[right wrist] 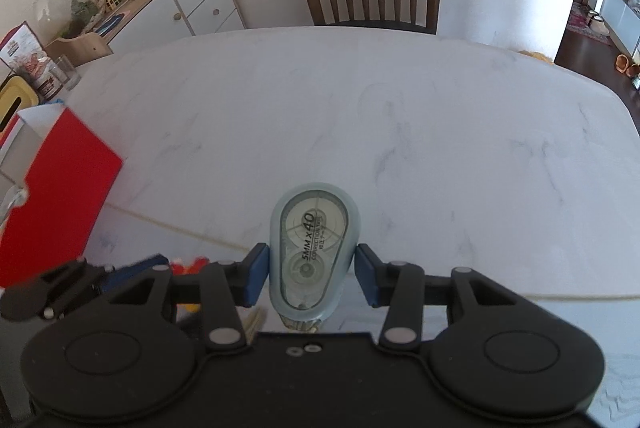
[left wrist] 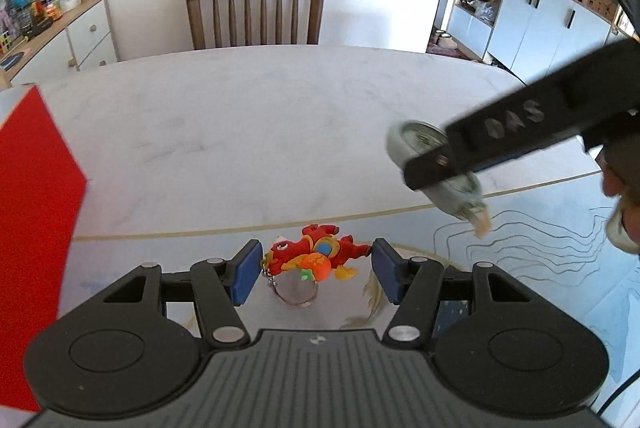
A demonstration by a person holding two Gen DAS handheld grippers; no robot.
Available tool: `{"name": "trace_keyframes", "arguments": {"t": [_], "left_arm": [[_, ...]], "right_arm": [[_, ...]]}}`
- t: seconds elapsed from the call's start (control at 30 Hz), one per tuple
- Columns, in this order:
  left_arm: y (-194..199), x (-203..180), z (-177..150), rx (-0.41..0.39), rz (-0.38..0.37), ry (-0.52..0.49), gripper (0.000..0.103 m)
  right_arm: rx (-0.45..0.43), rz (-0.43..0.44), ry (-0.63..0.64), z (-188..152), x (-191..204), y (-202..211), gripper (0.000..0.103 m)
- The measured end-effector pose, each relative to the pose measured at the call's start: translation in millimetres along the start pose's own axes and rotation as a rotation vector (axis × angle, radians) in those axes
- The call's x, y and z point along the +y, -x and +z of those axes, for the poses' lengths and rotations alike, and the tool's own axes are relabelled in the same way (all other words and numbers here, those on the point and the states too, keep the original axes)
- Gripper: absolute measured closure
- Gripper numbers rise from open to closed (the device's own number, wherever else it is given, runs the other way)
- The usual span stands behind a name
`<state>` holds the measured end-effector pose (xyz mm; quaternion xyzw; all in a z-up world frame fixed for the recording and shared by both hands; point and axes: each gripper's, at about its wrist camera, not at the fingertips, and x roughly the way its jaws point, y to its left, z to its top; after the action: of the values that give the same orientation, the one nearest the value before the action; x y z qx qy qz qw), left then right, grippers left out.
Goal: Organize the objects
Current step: 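Carry the keychain with left tool while right tool carries the dispenser over the box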
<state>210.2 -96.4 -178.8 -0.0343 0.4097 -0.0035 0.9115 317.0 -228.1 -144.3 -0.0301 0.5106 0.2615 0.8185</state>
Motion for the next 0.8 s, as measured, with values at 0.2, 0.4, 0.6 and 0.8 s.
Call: {"name": "trace_keyframes", "arguments": {"t": [0.2, 0.4, 0.6, 0.8], "left_arm": [[27, 19, 15, -0.009, -0.009, 0.041, 0.043], [62, 30, 18, -0.044, -0.005, 0.037, 0.043], [99, 41, 14, -0.065, -0.01, 0.056, 0.043], [133, 59, 15, -0.113, -0.004, 0.056, 0.043]], "right_arm": [[-0.024, 0.016, 0.018, -15, 17, 28, 0.058], [-0.033, 0.018, 0.046, -30, 37, 59, 0.058], [-0.055, 0.023, 0.086, -37, 63, 86, 0.058], [-0.088, 0.031, 0.134, -40, 96, 108, 0.058]]}}
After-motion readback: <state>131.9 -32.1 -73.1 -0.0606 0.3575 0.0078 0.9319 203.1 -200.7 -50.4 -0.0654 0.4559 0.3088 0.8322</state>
